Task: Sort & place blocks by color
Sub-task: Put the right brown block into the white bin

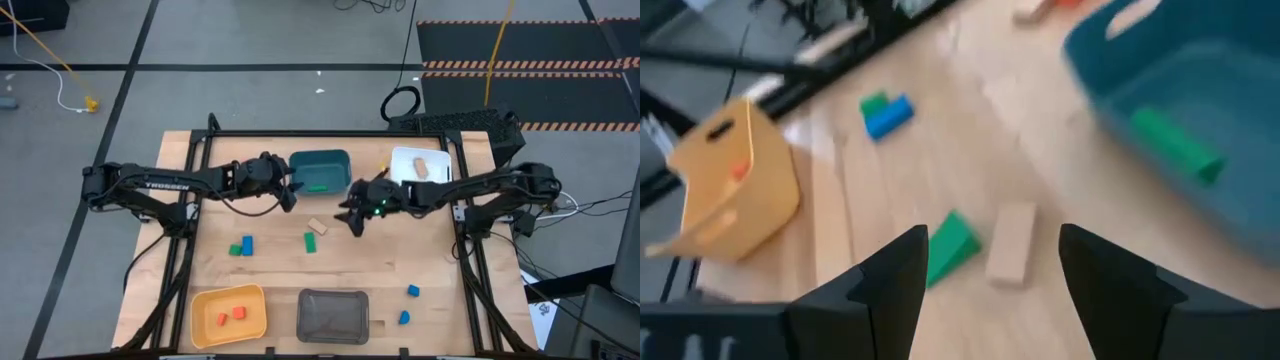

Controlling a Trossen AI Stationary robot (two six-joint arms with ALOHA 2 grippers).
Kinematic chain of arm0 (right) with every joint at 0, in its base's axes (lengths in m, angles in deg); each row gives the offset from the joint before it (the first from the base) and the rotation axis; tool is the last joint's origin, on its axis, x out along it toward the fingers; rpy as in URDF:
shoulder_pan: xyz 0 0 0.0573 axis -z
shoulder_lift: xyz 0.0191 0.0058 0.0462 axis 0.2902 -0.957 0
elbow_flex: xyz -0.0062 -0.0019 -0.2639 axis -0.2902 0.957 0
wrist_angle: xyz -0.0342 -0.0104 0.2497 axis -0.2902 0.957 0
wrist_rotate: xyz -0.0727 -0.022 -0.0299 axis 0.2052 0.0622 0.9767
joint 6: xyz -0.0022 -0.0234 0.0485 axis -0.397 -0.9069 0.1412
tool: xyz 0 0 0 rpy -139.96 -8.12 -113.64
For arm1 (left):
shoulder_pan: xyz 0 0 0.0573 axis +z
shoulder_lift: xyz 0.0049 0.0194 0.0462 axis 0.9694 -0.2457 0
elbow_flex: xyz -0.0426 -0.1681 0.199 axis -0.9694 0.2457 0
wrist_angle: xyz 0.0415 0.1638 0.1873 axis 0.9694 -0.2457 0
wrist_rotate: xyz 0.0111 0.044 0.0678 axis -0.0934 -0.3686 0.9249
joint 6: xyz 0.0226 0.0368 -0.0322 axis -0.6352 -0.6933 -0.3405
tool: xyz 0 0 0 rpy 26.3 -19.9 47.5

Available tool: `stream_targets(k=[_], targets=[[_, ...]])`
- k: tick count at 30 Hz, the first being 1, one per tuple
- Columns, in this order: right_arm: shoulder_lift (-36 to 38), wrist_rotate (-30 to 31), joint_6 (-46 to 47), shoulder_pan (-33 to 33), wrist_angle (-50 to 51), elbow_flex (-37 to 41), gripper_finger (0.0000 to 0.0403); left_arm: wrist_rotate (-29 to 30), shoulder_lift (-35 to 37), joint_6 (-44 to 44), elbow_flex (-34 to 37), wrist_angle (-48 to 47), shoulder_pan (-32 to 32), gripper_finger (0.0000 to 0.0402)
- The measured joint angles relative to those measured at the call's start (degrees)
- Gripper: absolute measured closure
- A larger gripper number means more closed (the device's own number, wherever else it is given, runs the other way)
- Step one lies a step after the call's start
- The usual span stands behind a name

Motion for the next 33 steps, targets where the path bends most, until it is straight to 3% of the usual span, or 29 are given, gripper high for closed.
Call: stream_targets(k=[4, 9, 12, 19, 33], targets=[[-4.7, 1.9, 0.1, -3.4, -0.3, 0.1, 0.0186, 0.0, 0.0, 2.2, 0.0, 0.0, -2.8, 0.0160], [-10.4, 15.8, -2.8, -7.8, -4.6, 0.1, 0.0186, 0.5, 0.0, 6.6, 0.0, 0.1, -6.0, 0.0160], [-13.3, 20.3, -3.8, -9.9, -9.4, 0.1, 0.0186, 0.7, 0.0, 8.2, 0.0, 0.0, -7.5, 0.0160], [-18.3, 20.8, -3.9, -11.7, -19.1, 0.1, 0.0186, 0.8, 0.0, 8.9, 0.0, 0.1, -10.1, 0.0160], [-23.0, 20.7, -3.9, -10.3, -19.4, 0.1, 0.0186, 0.8, 0.0, 10.0, 0.0, 0.2, -11.3, 0.0160]])
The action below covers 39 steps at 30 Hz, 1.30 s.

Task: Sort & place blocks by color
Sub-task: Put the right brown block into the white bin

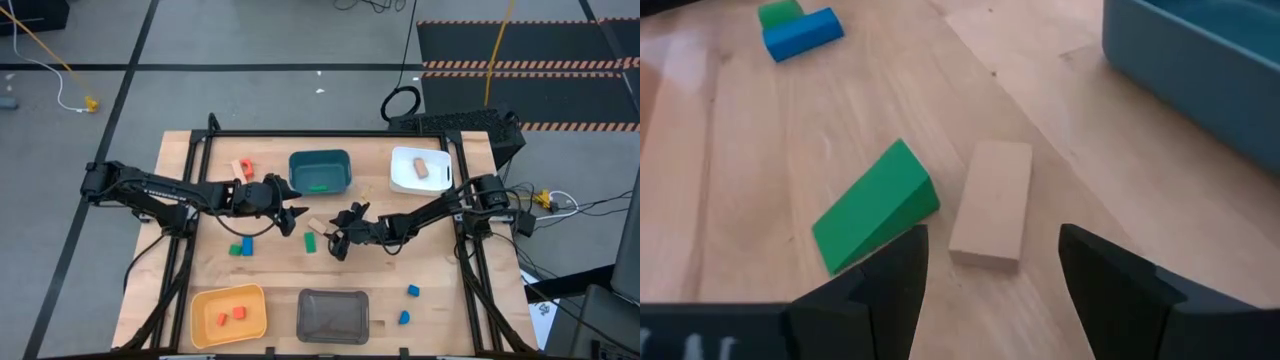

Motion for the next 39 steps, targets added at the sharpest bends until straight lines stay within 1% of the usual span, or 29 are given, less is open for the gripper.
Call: stream_targets(k=[4, 8, 11, 14, 18, 22, 25, 28, 31, 34, 39], targets=[[0.0, -0.2, -0.3, 0.0, -0.1, 0.0, 0.0186, 0.0, 0.0, 0.4, 0.0, 0.0, 0.0, 0.0160], [0.0, -4.4, -4.6, 0.0, -1.3, 0.0, 0.0186, 0.0, 0.0, 0.4, 0.0, 0.0, 0.0, 0.0160], [0.0, -4.2, -8.3, 0.0, -1.7, 0.0, 0.0186, 0.0, 0.0, 0.4, 0.0, 0.0, 0.0, 0.0160], [-0.1, -4.4, -9.2, 0.5, -2.9, 0.0, 0.0184, 0.0, 0.0, 0.4, 0.0, 0.0, 0.0, 0.0160], [-2.0, -4.3, -9.2, 1.2, -5.0, 0.0, 0.0167, 0.0, 0.0, 0.4, 0.0, 0.0, 0.0, 0.0160], [-5.8, -4.3, -8.7, 1.6, -9.9, 0.0, 0.0145, 0.0, 0.0, 0.2, 0.0, 0.0, 0.0, 0.0160], [-7.9, -4.3, -8.6, 1.6, -14.1, 0.0, 0.0138, 0.0, 0.0, 0.2, 0.0, -0.1, 0.0, 0.0160], [-8.2, -3.8, -9.2, 1.6, -15.7, 0.0, 0.0139, 0.0, 0.0, 0.0, 0.0, -0.1, 0.0, 0.0160], [-8.3, -1.3, -10.6, 1.5, -14.9, 0.0, 0.0146, 0.0, 0.0, 0.0, 0.0, -0.1, 0.0, 0.0160], [-8.3, -1.1, -13.5, 1.5, -14.1, 0.0, 0.0156, 0.0, 0.0, -0.2, 0.0, -0.1, 0.0, 0.0160], [-8.3, -1.1, -13.6, 1.4, -11.8, 0.0, 0.0171, 0.0, 0.0, -0.6, 0.0, -0.1, 0.0, 0.0160]])
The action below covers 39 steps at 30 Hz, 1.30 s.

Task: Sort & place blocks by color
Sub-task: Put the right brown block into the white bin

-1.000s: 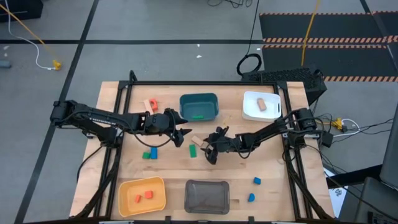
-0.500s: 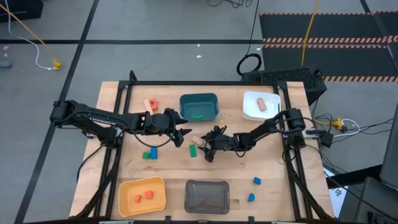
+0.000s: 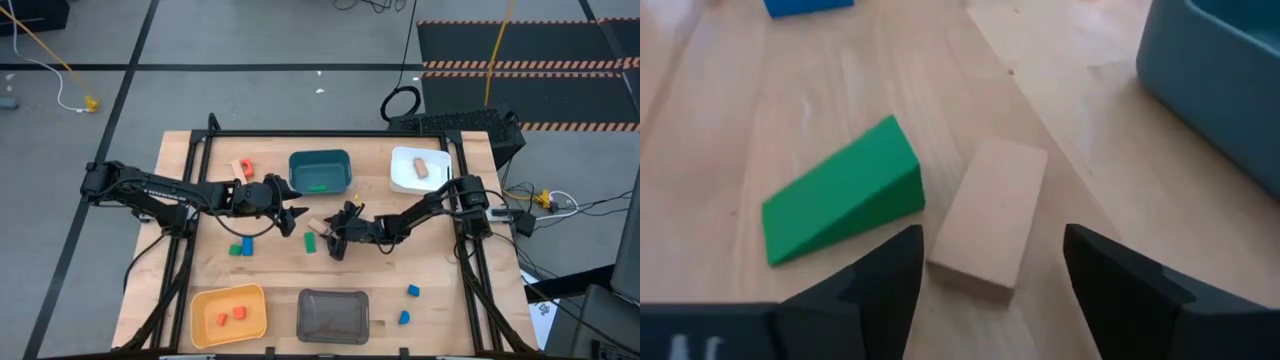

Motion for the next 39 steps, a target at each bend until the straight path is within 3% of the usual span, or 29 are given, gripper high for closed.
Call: stream_targets(k=[9, 18, 32, 39], targets=[[0.0, 0.1, 0.0, 0.0, 1.6, 0.0, 0.0197, 0.0, 0.0, 0.0, 0.0, 0.0, 0.0, 0.0160], [0.0, 0.0, 2.4, 0.2, 1.6, 0.0, 0.0295, 0.0, 0.0, 0.2, 0.0, 0.0, 0.0, 0.0160], [3.3, 0.2, 3.7, 0.3, 2.0, 0.0, 0.0295, 0.0, 0.0, 0.6, 0.0, -0.9, 0.0, 0.0160], [11.1, 7.6, -2.5, 0.4, 11.8, 0.0, 0.0295, 0.0, 0.0, 1.3, 0.0, -1.8, 0.0, 0.0160]])
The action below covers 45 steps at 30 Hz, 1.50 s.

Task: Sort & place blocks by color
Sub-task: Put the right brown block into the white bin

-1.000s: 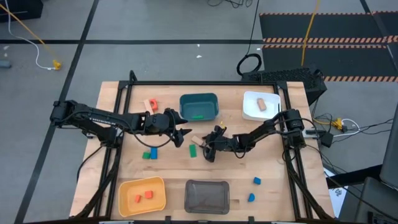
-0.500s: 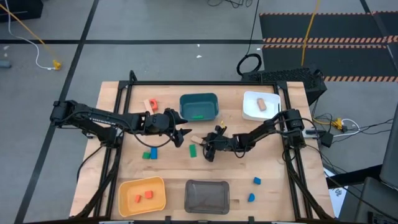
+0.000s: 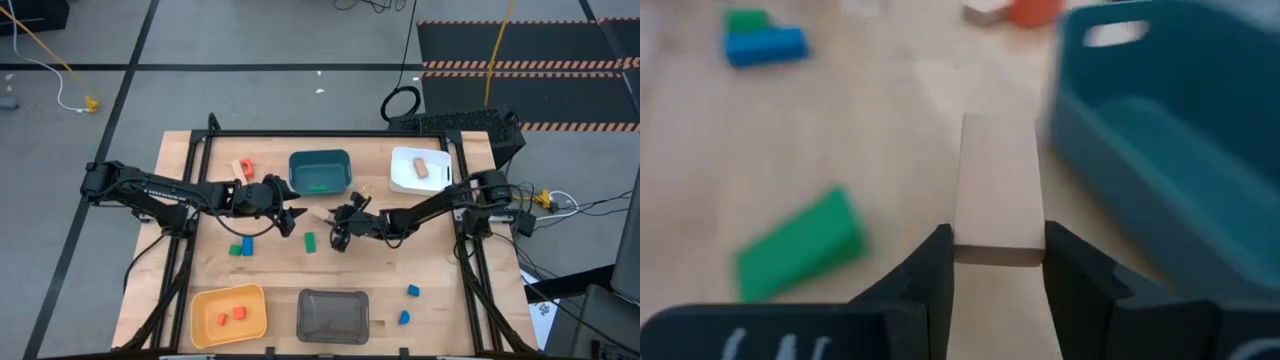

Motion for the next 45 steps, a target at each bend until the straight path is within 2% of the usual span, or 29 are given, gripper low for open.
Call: stream_targets(k=[7, 16, 23, 30, 45], targets=[[11.4, 13.3, -1.6, 1.3, 20.0, 0.0, 0.0295, 0.0, 0.0, 0.3, 0.0, -0.1, 0.0, 0.0160], [24.0, 25.1, 3.0, 4.4, 41.1, 0.3, 0.0295, 0.0, 0.0, 1.1, 0.0, 0.1, 0.0, 0.0160], [30.1, 25.5, 13.5, 9.1, 49.0, 6.5, 0.0295, 0.0, 0.0, 1.1, 0.0, 0.1, -0.2, 0.0160], [33.7, 25.1, 23.2, 11.7, 48.8, 15.0, 0.0295, 0.0, 0.0, 1.1, 0.0, 0.1, -0.3, 0.0160], [36.8, 24.9, 31.3, 11.7, 48.6, 22.7, 0.0292, 0.0, 0.0, 1.2, 0.0, 0.5, -0.3, 0.0160]])
